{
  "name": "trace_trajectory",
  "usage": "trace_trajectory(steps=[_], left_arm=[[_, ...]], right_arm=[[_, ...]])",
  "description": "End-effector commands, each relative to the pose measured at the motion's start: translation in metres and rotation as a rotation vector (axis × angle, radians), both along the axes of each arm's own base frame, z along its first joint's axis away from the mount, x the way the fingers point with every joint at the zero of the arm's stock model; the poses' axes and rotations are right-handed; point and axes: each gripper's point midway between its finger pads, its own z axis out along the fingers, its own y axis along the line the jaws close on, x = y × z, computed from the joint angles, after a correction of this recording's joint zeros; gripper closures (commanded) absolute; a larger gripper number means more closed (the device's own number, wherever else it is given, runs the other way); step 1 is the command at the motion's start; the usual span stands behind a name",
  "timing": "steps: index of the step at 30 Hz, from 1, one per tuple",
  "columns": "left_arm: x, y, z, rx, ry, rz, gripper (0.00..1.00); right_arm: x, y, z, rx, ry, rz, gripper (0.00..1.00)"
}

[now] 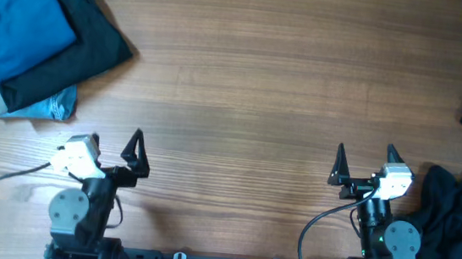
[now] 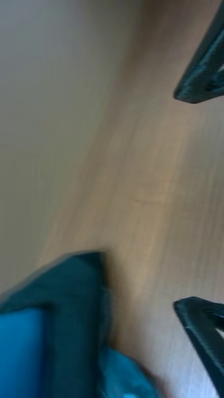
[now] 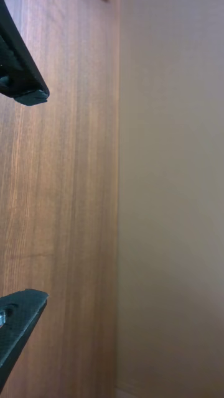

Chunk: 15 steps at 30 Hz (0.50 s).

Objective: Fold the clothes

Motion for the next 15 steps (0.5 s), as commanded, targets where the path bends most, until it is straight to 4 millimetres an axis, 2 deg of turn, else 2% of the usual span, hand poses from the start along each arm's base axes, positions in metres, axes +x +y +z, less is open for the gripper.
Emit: trace_trajectory(steps=[1, 3, 4, 6, 15], left_arm=[[0.009, -0.003, 0.014, 0.146, -0.203, -0.030, 0.00], [0.012, -0.003, 0.018, 0.281, -0.275, -0.033, 0.00], [0.013, -0.003, 0.009, 0.303, -0.258, -0.037, 0.00], [0.013, -0.005, -0.022, 0.299, -0.134, -0.068, 0.00], [0.013, -0.009, -0.023, 0.291, -0.134, -0.083, 0.00]], right_arm=[[-0.001, 0.002, 0.003, -0.016, -0.014, 0.012, 0.00], [-0.001, 0.002, 0.003, -0.016, -0.014, 0.012, 0.00], [-0.001, 0.002, 0.003, -0.016, -0.014, 0.012, 0.00], [-0.001, 0.002, 0.003, -0.016, -0.014, 0.012, 0.00], [-0.001, 0.002, 0.003, -0.016, -0.014, 0.012, 0.00]])
